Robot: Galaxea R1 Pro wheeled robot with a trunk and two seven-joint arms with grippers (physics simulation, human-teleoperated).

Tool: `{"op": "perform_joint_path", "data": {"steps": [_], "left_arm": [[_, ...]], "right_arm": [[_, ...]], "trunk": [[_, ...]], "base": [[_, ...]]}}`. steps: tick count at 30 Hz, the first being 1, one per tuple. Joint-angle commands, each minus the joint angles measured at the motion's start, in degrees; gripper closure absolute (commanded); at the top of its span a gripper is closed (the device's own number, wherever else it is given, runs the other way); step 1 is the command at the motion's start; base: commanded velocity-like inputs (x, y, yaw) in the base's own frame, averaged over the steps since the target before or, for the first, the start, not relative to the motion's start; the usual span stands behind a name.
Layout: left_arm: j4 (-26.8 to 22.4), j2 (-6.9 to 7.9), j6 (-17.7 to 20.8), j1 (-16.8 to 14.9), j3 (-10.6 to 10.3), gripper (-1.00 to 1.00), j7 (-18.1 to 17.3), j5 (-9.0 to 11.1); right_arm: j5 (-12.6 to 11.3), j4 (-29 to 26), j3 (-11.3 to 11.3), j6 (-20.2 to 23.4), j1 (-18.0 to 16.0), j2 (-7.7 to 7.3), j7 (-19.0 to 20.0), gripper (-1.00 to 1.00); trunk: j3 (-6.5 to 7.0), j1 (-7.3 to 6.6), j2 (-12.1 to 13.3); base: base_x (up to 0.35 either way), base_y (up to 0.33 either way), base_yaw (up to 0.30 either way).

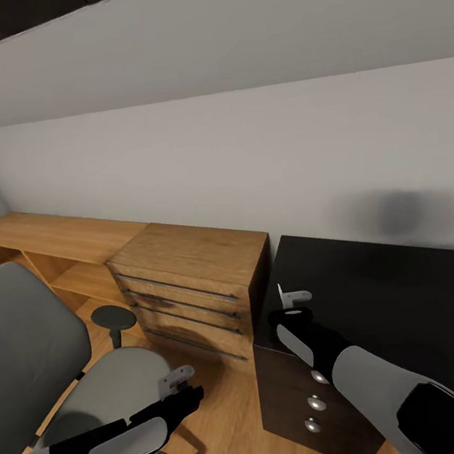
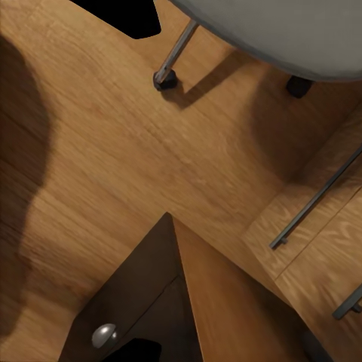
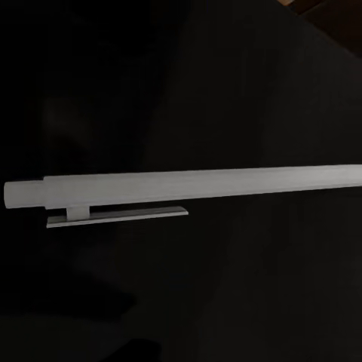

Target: In the bedroom, organize the workspace by keeping the computer under the desk, ensuring the monitor is on the desk, placing the keyboard on the desk next to the monitor, placing the mouse on the desk next to the keyboard, moving the folder from the swivel chair onto the desk next to the mouse, stacking the notebook on top of the folder with the pen on top of the notebook, and positioning the swivel chair next to the desk.

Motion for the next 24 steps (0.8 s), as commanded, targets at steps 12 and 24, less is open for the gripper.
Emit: {"op": "perform_joint_path", "data": {"steps": [12, 24], "left_arm": [[-0.09, 0.02, -0.63, -0.12, -0.19, -1.0, -0.01, 0.51], [-0.09, 0.02, -0.62, -0.12, -0.19, -1.0, 0.06, 0.54]], "right_arm": [[-0.71, 0.78, 0.39, 0.53, -0.04, -0.07, -0.39, -1.0], [-1.07, 0.71, -0.08, 0.53, -0.04, -1.15, 1.2, -1.0]], "trunk": [[-0.07, 0.01, -0.03], [-0.07, 0.01, -0.03]], "base": [[0.0, 0.0, 0.0], [0.0, 0.0, 0.0]]}}
